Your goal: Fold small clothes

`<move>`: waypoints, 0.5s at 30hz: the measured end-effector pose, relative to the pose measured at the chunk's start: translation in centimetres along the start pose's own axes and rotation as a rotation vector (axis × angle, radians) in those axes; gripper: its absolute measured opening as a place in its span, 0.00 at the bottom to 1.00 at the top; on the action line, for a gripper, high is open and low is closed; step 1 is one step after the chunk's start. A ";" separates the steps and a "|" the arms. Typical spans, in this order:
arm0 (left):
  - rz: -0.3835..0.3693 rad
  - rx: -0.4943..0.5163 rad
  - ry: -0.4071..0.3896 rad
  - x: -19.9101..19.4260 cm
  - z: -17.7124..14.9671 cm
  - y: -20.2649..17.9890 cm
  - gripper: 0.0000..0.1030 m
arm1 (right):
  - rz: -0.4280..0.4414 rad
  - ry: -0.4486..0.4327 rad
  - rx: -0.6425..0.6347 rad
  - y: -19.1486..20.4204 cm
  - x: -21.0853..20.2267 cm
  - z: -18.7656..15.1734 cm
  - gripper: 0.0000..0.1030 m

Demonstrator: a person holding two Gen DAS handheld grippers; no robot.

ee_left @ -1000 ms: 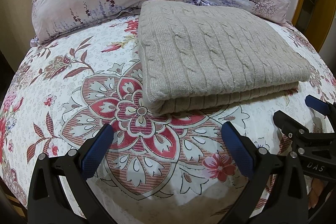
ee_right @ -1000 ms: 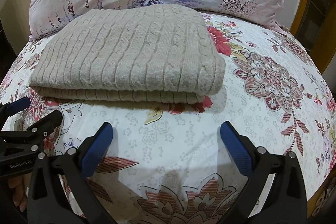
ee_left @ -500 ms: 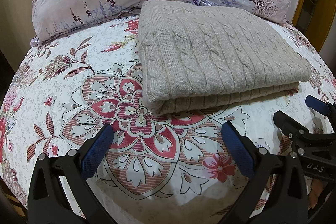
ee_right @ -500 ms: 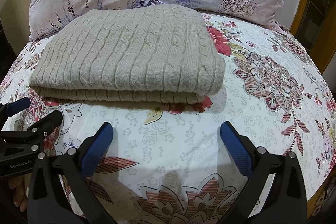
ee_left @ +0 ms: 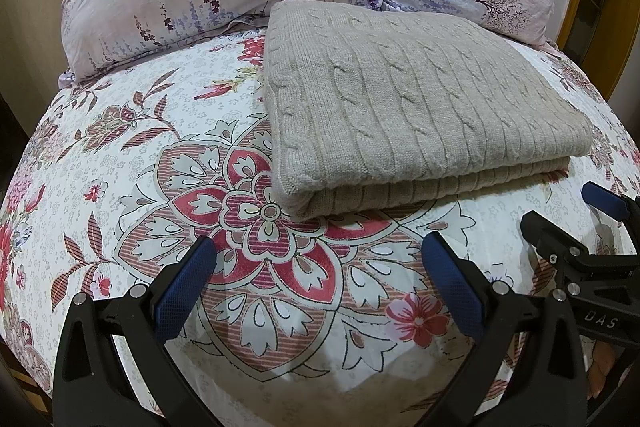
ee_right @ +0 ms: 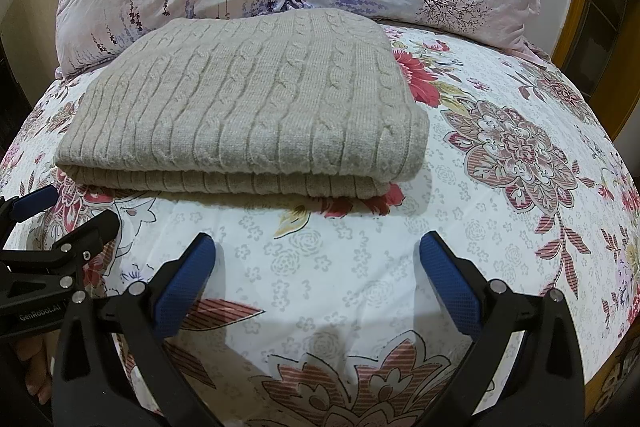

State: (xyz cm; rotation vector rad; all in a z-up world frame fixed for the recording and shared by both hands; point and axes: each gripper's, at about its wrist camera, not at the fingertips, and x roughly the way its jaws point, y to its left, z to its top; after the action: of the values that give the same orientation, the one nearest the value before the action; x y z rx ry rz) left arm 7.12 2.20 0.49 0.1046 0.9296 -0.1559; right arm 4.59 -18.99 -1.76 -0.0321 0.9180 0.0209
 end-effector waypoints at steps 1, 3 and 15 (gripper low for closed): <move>0.000 0.000 0.000 0.0 0.0 0.0 0.99 | 0.000 0.000 0.000 0.0 0.0 0.0 0.98; 0.000 0.000 0.000 0.0 0.0 0.0 0.99 | 0.000 0.000 0.000 0.0 0.0 0.0 0.98; 0.000 -0.001 -0.001 0.0 0.0 0.2 0.99 | -0.001 0.000 0.001 0.0 0.0 0.0 0.98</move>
State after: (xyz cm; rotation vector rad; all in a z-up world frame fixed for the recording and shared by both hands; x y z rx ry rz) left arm 7.18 2.36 0.48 0.1039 0.9290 -0.1557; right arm 4.60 -18.95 -1.80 -0.0314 0.9176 0.0197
